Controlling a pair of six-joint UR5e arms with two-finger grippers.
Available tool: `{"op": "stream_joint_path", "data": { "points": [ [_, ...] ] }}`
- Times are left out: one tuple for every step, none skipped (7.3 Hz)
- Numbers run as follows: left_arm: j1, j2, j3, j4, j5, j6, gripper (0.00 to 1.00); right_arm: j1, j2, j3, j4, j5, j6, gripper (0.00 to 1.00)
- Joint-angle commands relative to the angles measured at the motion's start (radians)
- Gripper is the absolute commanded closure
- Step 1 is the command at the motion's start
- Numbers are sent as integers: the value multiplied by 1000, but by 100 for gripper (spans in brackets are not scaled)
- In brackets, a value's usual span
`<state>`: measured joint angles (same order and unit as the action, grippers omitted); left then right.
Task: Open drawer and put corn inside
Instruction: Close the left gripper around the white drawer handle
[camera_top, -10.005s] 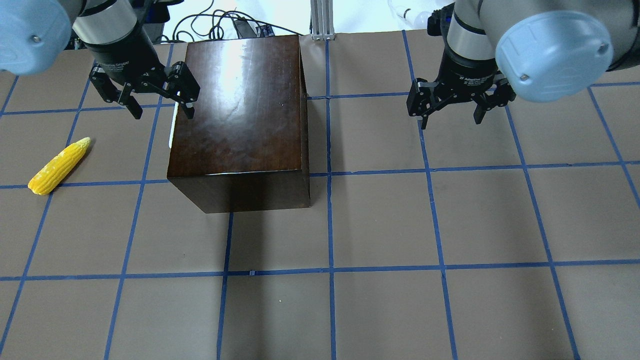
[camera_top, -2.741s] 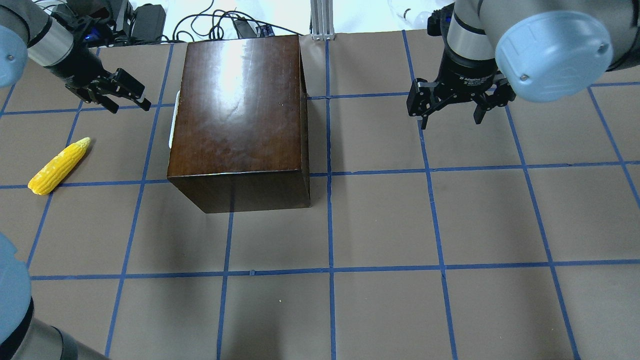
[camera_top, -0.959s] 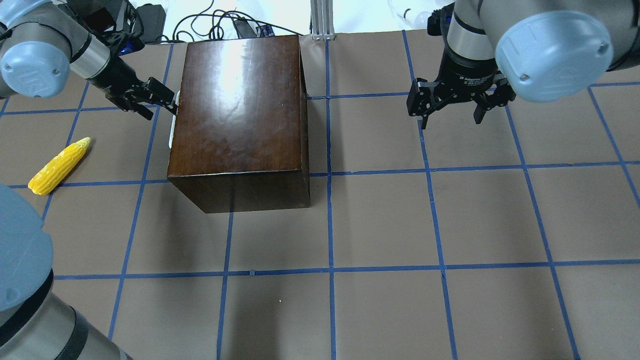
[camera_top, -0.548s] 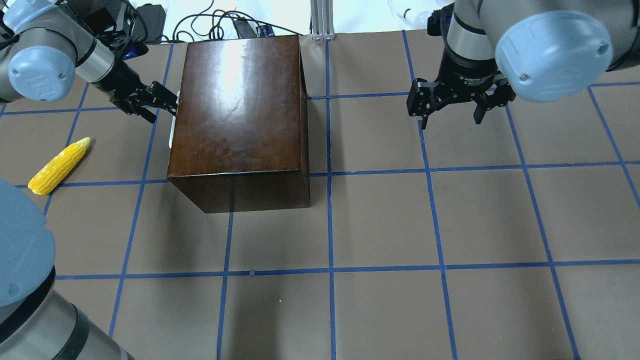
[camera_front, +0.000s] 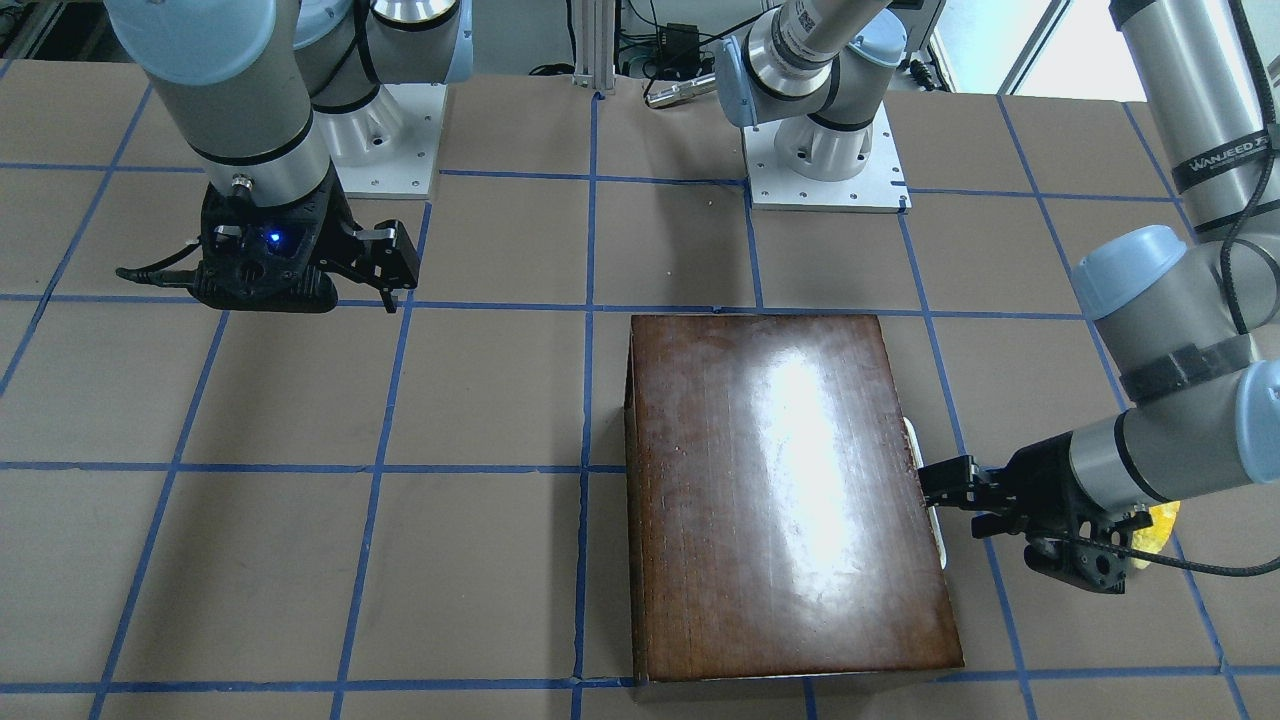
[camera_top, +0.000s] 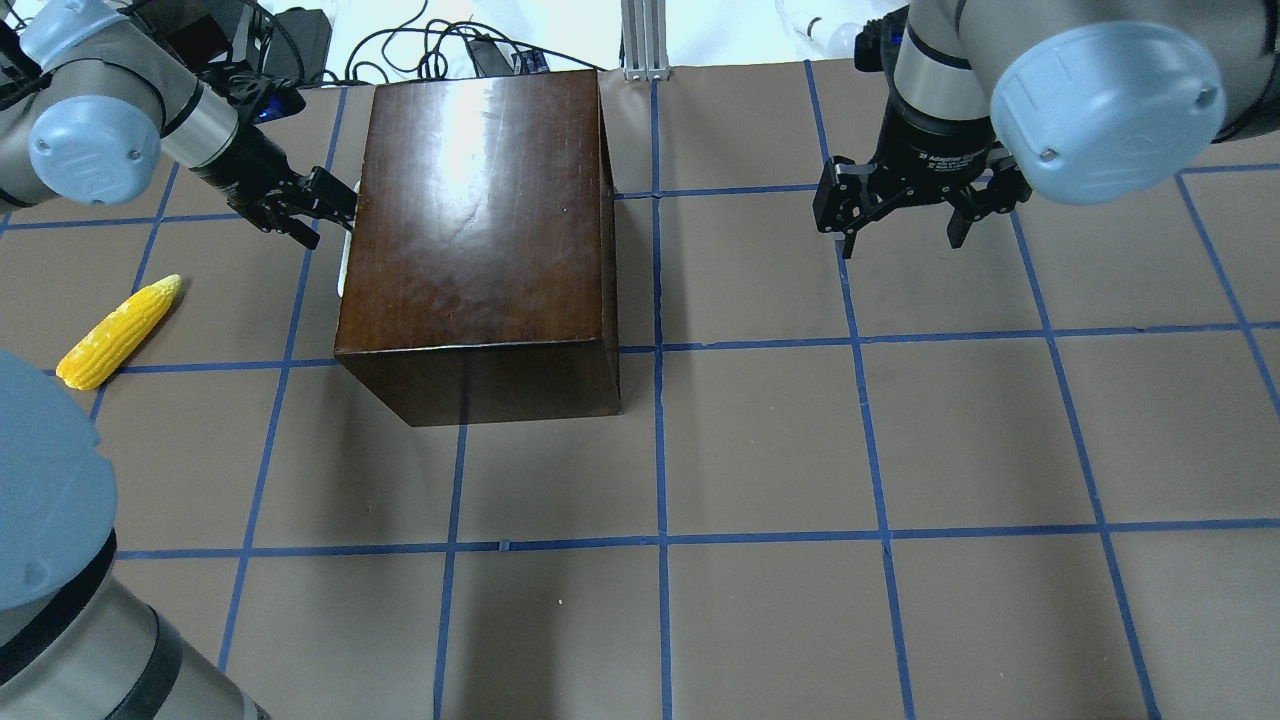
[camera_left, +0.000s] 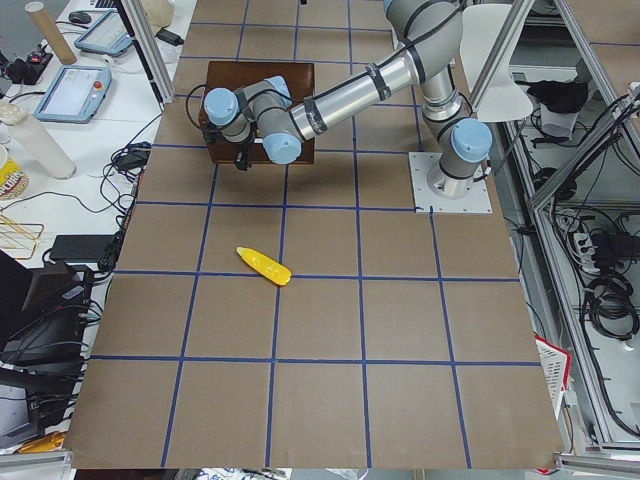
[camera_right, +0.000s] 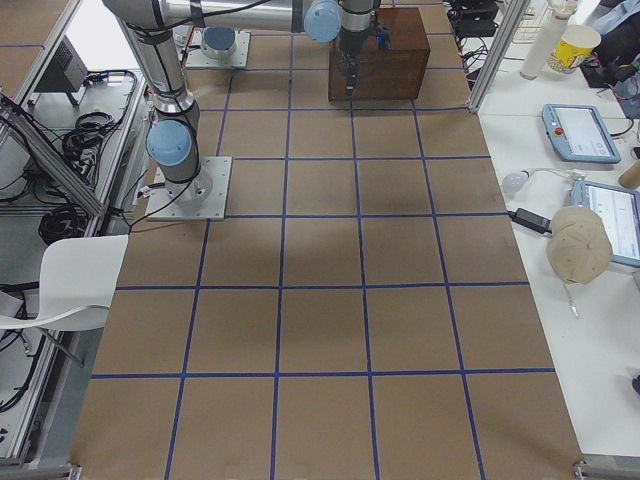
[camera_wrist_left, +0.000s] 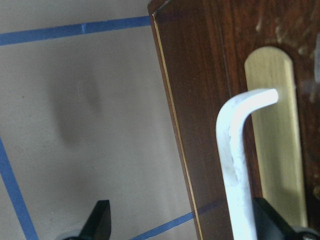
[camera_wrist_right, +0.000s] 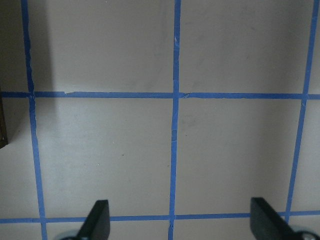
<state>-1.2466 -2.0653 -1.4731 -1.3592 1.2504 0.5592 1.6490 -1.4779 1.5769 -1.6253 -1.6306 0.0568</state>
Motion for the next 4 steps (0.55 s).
{"op": "stream_joint_path", "data": {
  "points": [
    [-1,1,0,12,6,25,0,0,-1,0,1,0,0,0],
    [1,1,0,12,7,27,0,0,1,0,1,0,0,0],
    [6,1,0,12,6,37,0,0,1,0,1,0,0,0],
    [7,1,0,11,6,48,0,0,1,0,1,0,0,0]
  ]
}}
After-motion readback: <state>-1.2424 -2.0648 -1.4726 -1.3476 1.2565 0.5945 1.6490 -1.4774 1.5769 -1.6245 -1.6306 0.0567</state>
